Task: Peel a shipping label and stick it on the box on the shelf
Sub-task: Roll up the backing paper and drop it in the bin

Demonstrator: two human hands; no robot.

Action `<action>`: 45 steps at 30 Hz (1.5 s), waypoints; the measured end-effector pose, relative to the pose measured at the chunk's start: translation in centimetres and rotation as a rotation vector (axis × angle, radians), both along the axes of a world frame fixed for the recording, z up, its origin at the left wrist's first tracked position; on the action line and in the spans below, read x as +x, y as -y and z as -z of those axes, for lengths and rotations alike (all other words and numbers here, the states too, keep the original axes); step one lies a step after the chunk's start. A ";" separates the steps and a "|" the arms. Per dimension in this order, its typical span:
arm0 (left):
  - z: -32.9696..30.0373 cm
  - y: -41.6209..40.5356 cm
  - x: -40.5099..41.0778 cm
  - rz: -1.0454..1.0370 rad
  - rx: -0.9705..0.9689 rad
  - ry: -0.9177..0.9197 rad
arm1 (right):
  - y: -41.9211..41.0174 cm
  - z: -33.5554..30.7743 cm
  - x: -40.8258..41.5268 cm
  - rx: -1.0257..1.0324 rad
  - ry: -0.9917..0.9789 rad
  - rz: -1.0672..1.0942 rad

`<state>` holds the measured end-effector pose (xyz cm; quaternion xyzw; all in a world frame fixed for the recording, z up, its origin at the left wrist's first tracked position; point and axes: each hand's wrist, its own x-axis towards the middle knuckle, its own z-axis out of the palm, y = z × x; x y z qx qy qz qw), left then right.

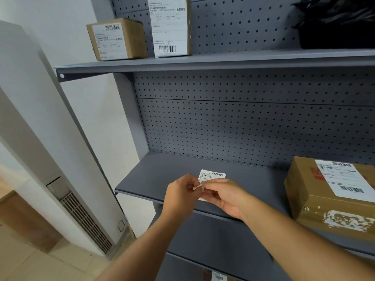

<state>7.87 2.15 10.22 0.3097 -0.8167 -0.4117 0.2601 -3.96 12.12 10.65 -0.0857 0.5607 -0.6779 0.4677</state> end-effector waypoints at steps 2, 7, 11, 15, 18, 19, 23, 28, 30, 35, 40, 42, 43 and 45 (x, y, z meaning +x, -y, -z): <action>0.0 -0.4 0.2 -0.012 -0.001 0.002 | -0.1 0.0 0.2 0.009 -0.009 0.030; 0.1 -1.1 0.9 0.090 -0.015 0.081 | -0.4 0.7 -0.1 0.033 -0.015 0.109; -0.1 -1.6 2.0 0.080 0.013 0.136 | -1.0 0.6 -0.2 0.055 -0.083 0.016; -0.6 -3.7 3.0 0.005 0.107 0.062 | -1.7 0.4 0.5 0.029 -0.068 -0.112; -0.4 -5.3 3.7 -0.007 0.077 0.108 | -2.8 0.7 1.1 0.066 -0.085 -0.172; -0.2 -5.9 3.9 -0.030 0.064 0.129 | -3.3 0.9 1.3 0.079 -0.080 -0.196; 0.8 -8.2 4.7 -0.146 0.025 0.178 | -5.3 1.7 1.9 0.077 -0.002 -0.275; 2.5 -10.8 6.2 -0.250 0.053 0.173 | -7.2 2.8 3.3 0.083 0.009 -0.352; 3.2 -11.4 6.8 -0.292 0.072 0.161 | -7.4 3.6 4.0 0.091 -0.017 -0.362; 5.4 -12.5 8.8 -0.388 0.081 0.178 | -7.4 6.0 6.1 0.120 -0.131 -0.384; 8.3 -12.6 11.2 -0.514 0.197 0.191 | -7.3 8.2 7.5 0.170 -0.379 -0.446; 9.7 -12.8 12.6 -0.566 0.233 0.193 | -7.1 9.4 7.9 0.204 -0.472 -0.468; 10.5 -12.9 13.4 -0.586 0.258 0.198 | -6.9 10.0 8.1 0.220 -0.500 -0.481; 12.4 -13.0 15.1 -0.614 0.293 0.231 | -6.4 11.3 8.8 0.255 -0.537 -0.516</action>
